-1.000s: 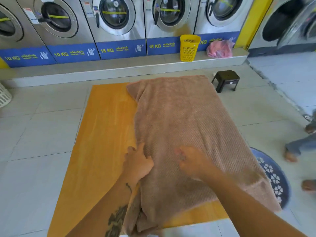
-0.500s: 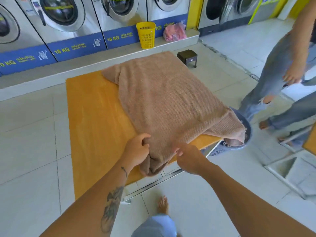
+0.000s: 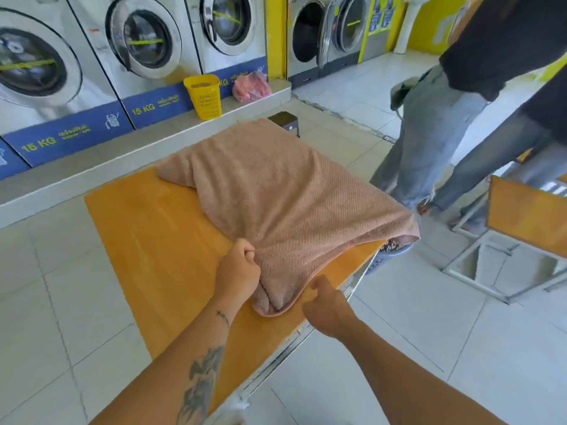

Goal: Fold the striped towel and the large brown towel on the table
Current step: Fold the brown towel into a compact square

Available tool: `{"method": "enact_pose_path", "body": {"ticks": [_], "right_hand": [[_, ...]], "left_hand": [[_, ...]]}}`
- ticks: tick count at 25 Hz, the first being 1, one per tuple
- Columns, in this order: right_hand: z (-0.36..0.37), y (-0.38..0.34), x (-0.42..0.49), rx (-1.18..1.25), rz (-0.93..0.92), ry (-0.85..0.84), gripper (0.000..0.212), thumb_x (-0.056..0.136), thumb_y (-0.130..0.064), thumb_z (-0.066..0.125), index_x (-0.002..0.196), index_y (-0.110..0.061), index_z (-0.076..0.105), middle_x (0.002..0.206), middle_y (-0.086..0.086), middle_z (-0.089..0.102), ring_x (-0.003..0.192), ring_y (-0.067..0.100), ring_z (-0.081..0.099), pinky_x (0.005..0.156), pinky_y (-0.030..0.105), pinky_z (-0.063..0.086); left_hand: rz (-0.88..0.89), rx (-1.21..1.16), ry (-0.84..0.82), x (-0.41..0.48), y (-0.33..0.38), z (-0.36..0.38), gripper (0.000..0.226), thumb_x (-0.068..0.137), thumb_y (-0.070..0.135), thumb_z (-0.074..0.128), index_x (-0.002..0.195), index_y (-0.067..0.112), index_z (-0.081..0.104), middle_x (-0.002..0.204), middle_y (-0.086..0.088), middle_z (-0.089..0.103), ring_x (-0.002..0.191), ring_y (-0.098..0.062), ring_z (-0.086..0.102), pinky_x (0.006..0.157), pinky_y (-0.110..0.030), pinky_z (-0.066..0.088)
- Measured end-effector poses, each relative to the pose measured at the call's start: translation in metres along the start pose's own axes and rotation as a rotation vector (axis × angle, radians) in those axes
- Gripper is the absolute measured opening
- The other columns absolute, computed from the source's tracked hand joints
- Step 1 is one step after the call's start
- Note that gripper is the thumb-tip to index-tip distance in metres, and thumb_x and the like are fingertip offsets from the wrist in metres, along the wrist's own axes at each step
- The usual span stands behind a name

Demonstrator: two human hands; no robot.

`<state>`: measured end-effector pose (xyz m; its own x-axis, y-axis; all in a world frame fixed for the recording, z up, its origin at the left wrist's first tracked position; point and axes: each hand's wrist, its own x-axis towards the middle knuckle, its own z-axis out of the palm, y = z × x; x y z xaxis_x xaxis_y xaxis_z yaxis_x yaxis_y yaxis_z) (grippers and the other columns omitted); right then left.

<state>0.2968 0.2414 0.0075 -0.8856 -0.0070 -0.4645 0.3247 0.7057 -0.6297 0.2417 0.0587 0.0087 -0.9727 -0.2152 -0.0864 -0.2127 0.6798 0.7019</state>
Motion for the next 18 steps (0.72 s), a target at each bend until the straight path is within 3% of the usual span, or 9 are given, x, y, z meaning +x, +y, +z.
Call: {"method": "enact_pose_path", "body": {"ticks": [2,4,9,14,18], "right_hand": [[0.019,-0.015,-0.001,-0.071,-0.032,0.098,0.05,0.082,-0.009,0.048,0.13,-0.024,0.047,0.096,-0.002,0.056,0.088,0.022,0.059,0.07,0.031,0.049],[0.038,-0.029,-0.002,-0.217,-0.086,0.119,0.048,0.085,-0.012,0.052,0.13,-0.028,0.053,0.12,0.001,0.054,0.109,0.026,0.058,0.083,0.035,0.052],[0.09,-0.042,-0.003,-0.413,0.023,0.096,0.042,0.091,-0.031,0.055,0.131,-0.028,0.046,0.131,0.002,0.045,0.118,0.028,0.05,0.09,0.038,0.051],[0.079,-0.042,-0.01,-0.471,0.019,0.178,0.021,0.089,-0.017,0.051,0.108,-0.024,0.055,0.117,0.0,0.051,0.105,0.026,0.054,0.079,0.037,0.051],[0.044,-0.043,-0.029,-0.278,-0.065,0.459,0.011,0.087,-0.012,0.051,0.088,-0.023,0.052,0.089,-0.003,0.059,0.078,0.021,0.055,0.062,0.032,0.046]], "left_hand": [[0.122,0.116,-0.025,0.012,-0.014,-0.012,0.02,0.097,0.013,0.049,0.084,0.023,0.06,0.088,0.004,0.059,0.078,-0.019,0.057,0.067,-0.042,0.054],[0.236,0.161,-0.088,0.02,-0.024,-0.022,0.018,0.096,0.015,0.052,0.084,0.025,0.062,0.093,0.006,0.058,0.084,-0.018,0.056,0.071,-0.04,0.053],[0.469,0.189,-0.251,0.03,-0.046,-0.038,0.027,0.093,0.007,0.051,0.11,0.022,0.067,0.108,0.008,0.062,0.098,-0.015,0.057,0.082,-0.034,0.053],[0.628,0.362,-0.272,0.039,-0.049,-0.04,0.017,0.094,0.008,0.051,0.098,0.018,0.064,0.101,0.003,0.055,0.093,-0.021,0.055,0.073,-0.034,0.049],[0.718,0.292,-0.151,0.06,-0.042,-0.051,0.013,0.095,0.012,0.057,0.09,0.017,0.068,0.107,0.005,0.058,0.101,-0.021,0.051,0.08,-0.031,0.044]]}}
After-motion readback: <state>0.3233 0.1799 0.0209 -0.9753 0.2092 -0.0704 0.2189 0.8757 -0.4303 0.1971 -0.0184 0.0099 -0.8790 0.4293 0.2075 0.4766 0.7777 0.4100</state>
